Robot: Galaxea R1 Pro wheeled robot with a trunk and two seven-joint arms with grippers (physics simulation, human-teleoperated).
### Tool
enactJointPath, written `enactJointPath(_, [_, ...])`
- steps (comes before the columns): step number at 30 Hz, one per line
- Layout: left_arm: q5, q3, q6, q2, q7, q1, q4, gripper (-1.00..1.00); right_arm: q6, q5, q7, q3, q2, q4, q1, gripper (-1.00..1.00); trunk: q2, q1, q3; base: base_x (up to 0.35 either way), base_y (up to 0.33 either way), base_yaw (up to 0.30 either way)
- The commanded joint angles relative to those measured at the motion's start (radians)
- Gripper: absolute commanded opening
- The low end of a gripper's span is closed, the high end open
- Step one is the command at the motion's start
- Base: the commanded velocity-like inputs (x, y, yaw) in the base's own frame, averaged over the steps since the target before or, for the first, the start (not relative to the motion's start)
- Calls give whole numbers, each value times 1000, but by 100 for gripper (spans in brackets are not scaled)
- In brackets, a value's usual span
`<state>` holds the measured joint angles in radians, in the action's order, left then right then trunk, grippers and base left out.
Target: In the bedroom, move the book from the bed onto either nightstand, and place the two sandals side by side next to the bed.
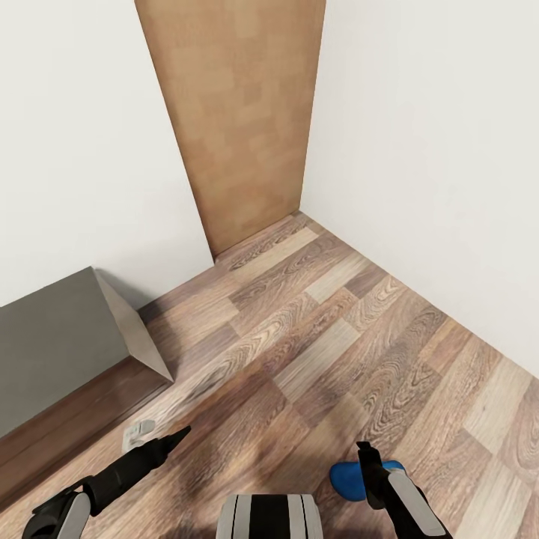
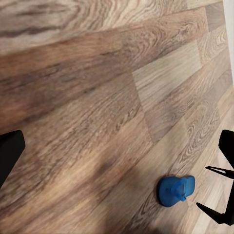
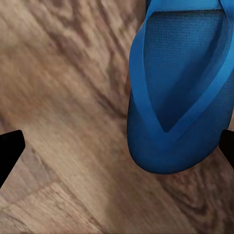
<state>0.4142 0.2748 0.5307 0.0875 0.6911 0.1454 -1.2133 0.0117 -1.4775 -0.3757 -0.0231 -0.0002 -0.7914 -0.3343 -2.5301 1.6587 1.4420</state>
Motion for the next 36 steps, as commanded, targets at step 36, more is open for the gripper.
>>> enactJointPath(36, [6, 0, 8, 0, 2, 0, 0, 100, 1, -7, -5, -4, -1, 0, 0, 100, -3, 6, 51, 0, 0, 0])
